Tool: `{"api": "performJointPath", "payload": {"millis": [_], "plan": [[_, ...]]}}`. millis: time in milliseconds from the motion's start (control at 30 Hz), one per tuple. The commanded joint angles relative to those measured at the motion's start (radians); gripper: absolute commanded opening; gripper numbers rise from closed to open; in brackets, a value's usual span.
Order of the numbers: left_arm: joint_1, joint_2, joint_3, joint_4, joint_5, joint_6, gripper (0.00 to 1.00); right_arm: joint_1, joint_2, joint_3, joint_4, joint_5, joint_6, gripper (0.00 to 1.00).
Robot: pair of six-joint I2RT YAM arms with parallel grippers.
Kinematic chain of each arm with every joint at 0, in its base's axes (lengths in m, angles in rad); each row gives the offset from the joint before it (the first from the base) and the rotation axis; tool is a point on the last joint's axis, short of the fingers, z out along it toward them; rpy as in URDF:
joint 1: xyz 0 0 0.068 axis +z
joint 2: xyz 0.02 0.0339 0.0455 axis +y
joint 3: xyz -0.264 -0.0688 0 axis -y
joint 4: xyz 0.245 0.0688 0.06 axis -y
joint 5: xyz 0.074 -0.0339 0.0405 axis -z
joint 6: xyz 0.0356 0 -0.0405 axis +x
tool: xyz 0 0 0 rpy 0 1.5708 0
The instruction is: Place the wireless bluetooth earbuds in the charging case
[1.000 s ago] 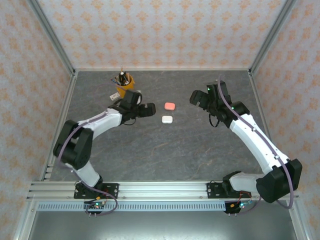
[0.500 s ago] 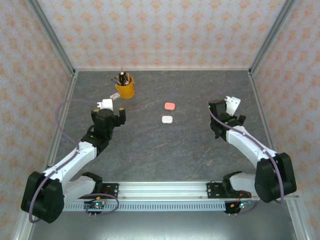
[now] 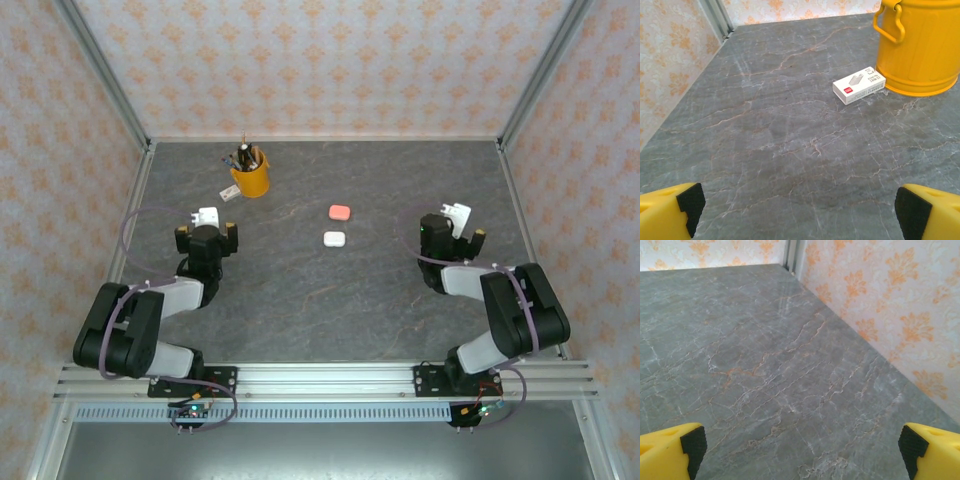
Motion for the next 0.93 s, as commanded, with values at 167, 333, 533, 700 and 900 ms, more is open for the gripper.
{"api": "performJointPath", "payload": {"millis": [167, 333, 533, 700, 900], "plan": [[0.069, 0.083, 0.041, 0.090, 0.218, -0.014, 1.00, -0.164, 0.036, -0.077, 0.229, -0.412, 0.009, 1.00], [0.090, 0.088, 0.055, 0.069, 0.227, -0.036, 1.00, -0.175, 0.029, -0.067, 0.213, -0.432, 0.011, 1.00], [0.090, 0.088, 0.054, 0.070, 0.227, -0.035, 1.00, -0.168, 0.026, -0.073, 0.211, -0.424, 0.008, 1.00], [0.090, 0.088, 0.054, 0.068, 0.227, -0.035, 1.00, -0.174, 0.033, -0.053, 0.179, -0.435, 0.013, 1.00], [0.089, 0.088, 0.052, 0.073, 0.225, -0.033, 1.00, -0.176, 0.020, -0.068, 0.197, -0.448, 0.011, 1.00]]}}
